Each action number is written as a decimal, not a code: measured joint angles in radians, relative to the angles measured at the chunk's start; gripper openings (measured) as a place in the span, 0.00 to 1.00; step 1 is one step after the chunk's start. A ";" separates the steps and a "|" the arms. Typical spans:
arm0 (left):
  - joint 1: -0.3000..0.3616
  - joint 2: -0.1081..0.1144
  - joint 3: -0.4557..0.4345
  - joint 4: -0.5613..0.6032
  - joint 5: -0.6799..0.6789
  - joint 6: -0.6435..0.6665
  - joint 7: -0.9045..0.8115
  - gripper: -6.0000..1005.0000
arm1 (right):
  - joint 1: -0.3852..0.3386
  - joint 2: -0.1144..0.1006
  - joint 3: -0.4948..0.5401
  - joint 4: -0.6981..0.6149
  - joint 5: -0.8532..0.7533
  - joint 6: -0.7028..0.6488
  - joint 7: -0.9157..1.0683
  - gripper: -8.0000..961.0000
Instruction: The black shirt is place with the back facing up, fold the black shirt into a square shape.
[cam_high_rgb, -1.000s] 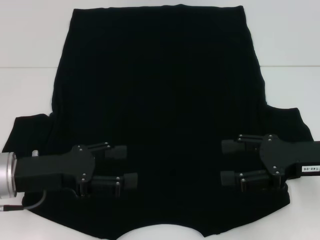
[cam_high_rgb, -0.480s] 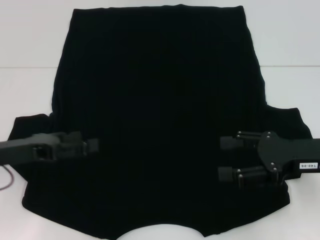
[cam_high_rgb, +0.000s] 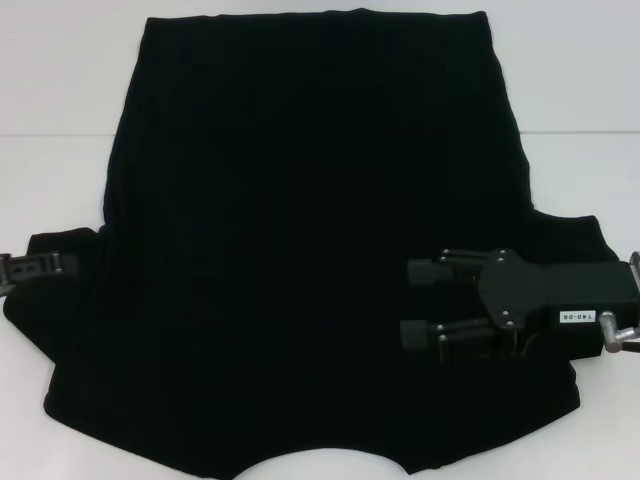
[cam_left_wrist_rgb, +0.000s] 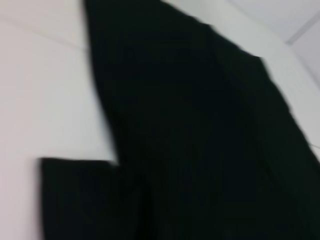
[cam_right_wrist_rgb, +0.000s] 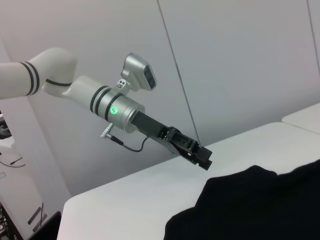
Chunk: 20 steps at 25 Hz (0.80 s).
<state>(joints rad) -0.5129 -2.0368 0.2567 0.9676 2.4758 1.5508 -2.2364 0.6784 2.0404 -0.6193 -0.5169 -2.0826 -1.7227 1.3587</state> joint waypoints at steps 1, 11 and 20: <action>-0.002 0.002 -0.002 0.008 0.019 -0.007 -0.031 0.91 | 0.004 0.002 0.001 0.000 0.000 0.001 0.000 0.96; -0.031 0.010 0.005 -0.034 0.121 -0.158 -0.178 0.91 | 0.013 0.004 0.003 0.000 -0.001 0.015 -0.001 0.96; -0.039 0.011 0.011 -0.078 0.168 -0.244 -0.195 0.91 | 0.008 0.003 0.007 0.000 0.000 0.016 0.000 0.96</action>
<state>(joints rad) -0.5521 -2.0254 0.2675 0.8896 2.6434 1.3067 -2.4309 0.6868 2.0431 -0.6122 -0.5169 -2.0830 -1.7072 1.3590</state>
